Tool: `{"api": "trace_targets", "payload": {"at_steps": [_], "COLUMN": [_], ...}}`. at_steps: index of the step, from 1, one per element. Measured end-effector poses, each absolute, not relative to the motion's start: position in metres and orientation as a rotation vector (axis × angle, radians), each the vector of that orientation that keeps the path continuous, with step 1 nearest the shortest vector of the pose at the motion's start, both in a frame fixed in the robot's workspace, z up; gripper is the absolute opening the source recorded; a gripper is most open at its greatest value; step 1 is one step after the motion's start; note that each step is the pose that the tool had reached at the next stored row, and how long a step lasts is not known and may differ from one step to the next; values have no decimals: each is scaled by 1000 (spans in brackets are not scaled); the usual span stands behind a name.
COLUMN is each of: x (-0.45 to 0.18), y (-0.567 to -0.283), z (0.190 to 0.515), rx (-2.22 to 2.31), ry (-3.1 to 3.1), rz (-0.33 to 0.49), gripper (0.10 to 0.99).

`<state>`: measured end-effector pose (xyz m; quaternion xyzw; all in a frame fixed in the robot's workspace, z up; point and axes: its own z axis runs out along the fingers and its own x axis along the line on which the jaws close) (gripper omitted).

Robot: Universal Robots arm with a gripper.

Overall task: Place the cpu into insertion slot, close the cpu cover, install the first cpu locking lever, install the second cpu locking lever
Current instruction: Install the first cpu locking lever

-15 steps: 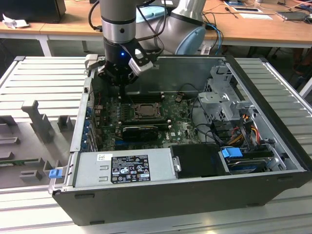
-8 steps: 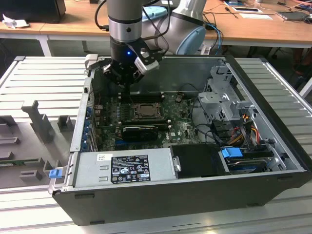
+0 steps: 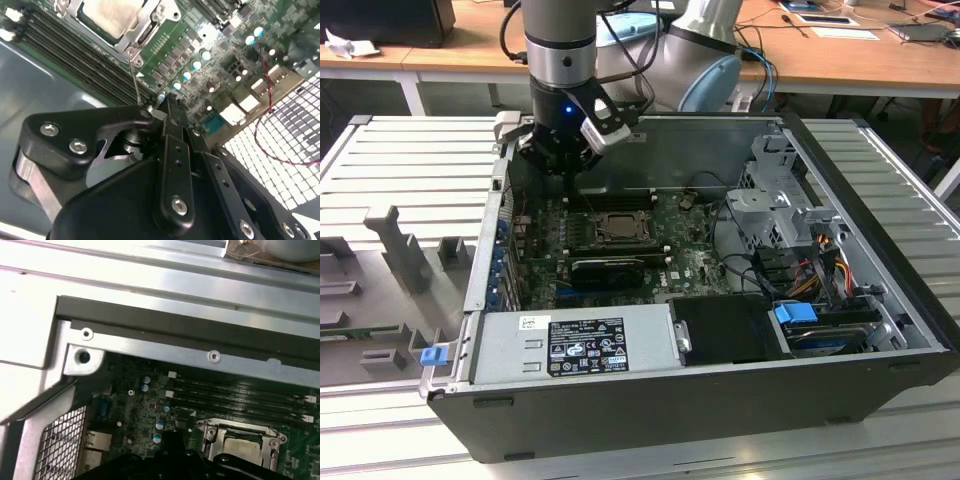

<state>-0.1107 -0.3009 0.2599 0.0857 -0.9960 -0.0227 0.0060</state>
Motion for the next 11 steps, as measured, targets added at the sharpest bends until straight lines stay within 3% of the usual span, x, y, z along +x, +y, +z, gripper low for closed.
{"api": "trace_targets", "payload": {"at_steps": [3, 11], "x": [-105, -58], "y": [-287, -286], "z": [257, 254], "rx": [261, 254], "ry": [-3118, -3119], "rz": [-71, -71], "gripper": [106, 106]}}
